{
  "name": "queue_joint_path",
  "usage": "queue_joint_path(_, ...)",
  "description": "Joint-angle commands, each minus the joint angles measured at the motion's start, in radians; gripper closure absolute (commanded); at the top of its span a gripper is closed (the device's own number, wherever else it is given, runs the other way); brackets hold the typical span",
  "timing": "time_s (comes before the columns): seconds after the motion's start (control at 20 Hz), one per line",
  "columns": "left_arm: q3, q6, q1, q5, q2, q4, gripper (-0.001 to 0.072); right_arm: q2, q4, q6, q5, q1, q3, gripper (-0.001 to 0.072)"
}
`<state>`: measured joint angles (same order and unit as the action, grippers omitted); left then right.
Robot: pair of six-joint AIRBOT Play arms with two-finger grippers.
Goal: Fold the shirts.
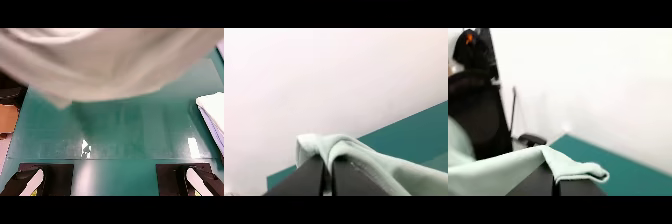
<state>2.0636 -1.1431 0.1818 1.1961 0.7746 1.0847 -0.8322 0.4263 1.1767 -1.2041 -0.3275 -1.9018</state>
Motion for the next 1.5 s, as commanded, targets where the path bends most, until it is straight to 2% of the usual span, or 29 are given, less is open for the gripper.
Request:
queue_joint_path(0.0,0.020,-0.008,0.001,-0.008,-0.041,0.043,0.0679,0.033,0.189,0.047,0.096,0.000,-0.130,0.0694)
queue_joint_path(0.1,-0.043,-0.013,0.001,-0.010,-0.013,0.029,0.0679,-0.021,0.314,0.087,0.041,0.000,-0.129,0.0695)
queue_joint_path(0.35,-0.423,-0.037,0.001,-0.012,0.058,-0.053,0.0678,-0.220,0.312,0.065,-0.075,0.039,0.123,0.0694)
queue_joint_path(0.45,-0.639,-0.033,0.001,-0.076,0.073,-0.068,0.0678,-0.293,0.311,0.029,-0.065,0.061,0.298,0.0694)
queue_joint_path(0.55,-0.883,-0.016,0.000,-0.196,0.075,-0.087,0.0678,-0.348,0.309,-0.018,-0.013,0.084,0.467,0.0694)
queue_joint_path(0.6,-0.988,0.024,0.000,-0.264,0.082,-0.123,0.0678,-0.378,0.309,-0.046,0.038,0.094,0.548,0.0694)
queue_joint_path(0.8,-1.288,0.266,-0.054,-0.610,0.185,-0.283,0.0677,-0.534,0.294,-0.141,0.276,0.138,0.706,0.0694)
queue_joint_path(0.85,-1.310,0.320,-0.078,-0.695,0.239,-0.309,0.0677,-0.574,0.290,-0.148,0.335,0.150,0.711,0.0694)
queue_joint_path(1.0,-1.309,0.370,-0.127,-0.894,0.400,-0.377,0.0676,-0.676,0.272,-0.150,0.495,0.178,0.711,0.0694)
queue_joint_path(1.1,-1.266,0.366,-0.132,-0.916,0.494,-0.388,0.0675,-0.721,0.272,-0.150,0.552,0.185,0.708,0.0693)
queue_joint_path(1.2,-1.224,0.367,-0.132,-0.916,0.534,-0.387,0.0675,-0.755,0.272,-0.150,0.522,0.185,0.679,0.0693)
queue_joint_path(1.25,-1.206,0.367,-0.132,-0.919,0.533,-0.386,0.0633,-0.766,0.274,-0.150,0.485,0.181,0.652,0.0686)
queue_joint_path(1.3,-1.183,0.367,-0.130,-0.919,0.533,-0.385,0.0352,-0.774,0.275,-0.150,0.450,0.172,0.621,0.0560)
queue_joint_path(1.35,-1.158,0.367,-0.123,-0.915,0.526,-0.383,0.0063,-0.782,0.274,-0.149,0.416,0.167,0.579,0.0271)
queue_joint_path(1.4,-1.132,0.367,-0.110,-0.895,0.516,-0.380,0.0033,-0.784,0.277,-0.149,0.385,0.158,0.540,0.0186)
queue_joint_path(1.45,-1.098,0.360,-0.085,-0.837,0.502,-0.376,0.0034,-0.780,0.277,-0.149,0.333,0.139,0.497,0.0185)
